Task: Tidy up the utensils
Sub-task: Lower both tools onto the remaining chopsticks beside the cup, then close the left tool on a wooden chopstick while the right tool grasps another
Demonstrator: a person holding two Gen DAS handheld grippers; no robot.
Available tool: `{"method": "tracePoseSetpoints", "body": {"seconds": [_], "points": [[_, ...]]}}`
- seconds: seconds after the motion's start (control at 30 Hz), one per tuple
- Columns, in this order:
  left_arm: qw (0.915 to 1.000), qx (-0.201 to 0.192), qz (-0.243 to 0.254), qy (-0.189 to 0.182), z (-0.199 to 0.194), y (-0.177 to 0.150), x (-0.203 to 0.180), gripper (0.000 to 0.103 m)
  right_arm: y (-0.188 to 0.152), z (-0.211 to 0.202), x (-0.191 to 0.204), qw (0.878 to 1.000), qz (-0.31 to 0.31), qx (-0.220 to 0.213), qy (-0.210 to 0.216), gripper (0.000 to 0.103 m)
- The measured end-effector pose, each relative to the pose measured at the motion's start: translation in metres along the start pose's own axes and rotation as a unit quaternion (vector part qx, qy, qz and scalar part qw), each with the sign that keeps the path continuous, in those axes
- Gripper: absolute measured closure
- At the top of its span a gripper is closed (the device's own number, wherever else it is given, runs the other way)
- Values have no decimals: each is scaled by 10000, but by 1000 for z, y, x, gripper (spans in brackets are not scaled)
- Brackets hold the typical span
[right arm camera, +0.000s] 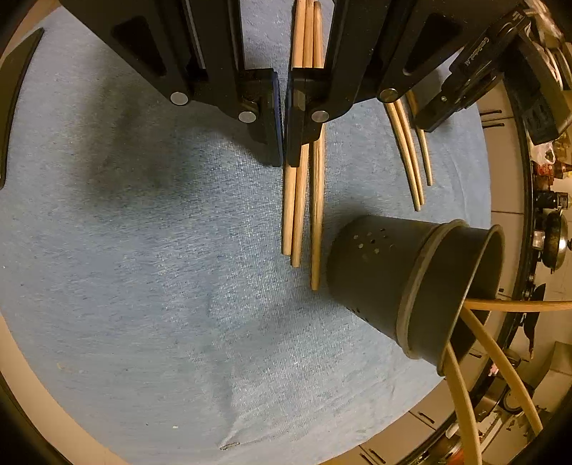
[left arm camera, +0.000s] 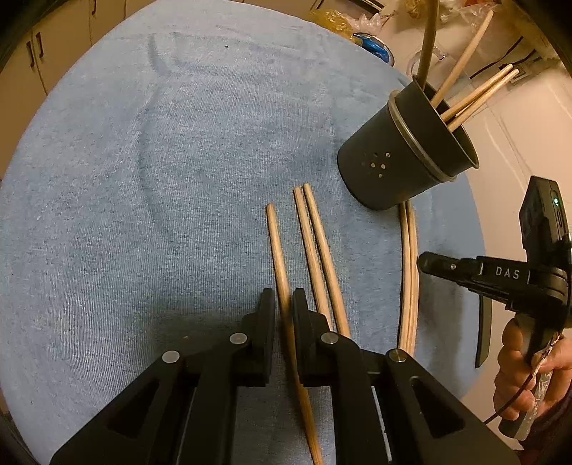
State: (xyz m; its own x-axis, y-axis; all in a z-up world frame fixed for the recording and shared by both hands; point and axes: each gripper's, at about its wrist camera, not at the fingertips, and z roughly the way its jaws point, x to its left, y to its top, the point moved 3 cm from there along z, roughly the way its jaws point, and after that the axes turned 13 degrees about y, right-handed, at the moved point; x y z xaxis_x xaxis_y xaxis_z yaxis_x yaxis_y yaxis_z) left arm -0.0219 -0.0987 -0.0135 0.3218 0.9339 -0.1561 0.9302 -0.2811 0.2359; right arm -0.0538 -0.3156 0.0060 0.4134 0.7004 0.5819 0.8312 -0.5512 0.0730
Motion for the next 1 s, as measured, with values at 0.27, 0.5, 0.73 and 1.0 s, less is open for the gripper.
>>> {"method": "tracePoseSetpoints", "body": {"seconds": [0.27,0.5,0.73,1.0], "points": [[9999,-2,121,22,3,9,-1,94,2,18,20,9990,-200,126,-379,95],[9986,-125,339,382,7,20,-13,96,2,26,37,9965,-421,164,-698,97],[9982,-448,275,299,-6,16,-9,97,-7,9,26,9995,-201,-127,-230,97],[9933,-1104,126,321,-45,18,-12,97,-23,-28,37,9957,-557,-724,153,97]]}}
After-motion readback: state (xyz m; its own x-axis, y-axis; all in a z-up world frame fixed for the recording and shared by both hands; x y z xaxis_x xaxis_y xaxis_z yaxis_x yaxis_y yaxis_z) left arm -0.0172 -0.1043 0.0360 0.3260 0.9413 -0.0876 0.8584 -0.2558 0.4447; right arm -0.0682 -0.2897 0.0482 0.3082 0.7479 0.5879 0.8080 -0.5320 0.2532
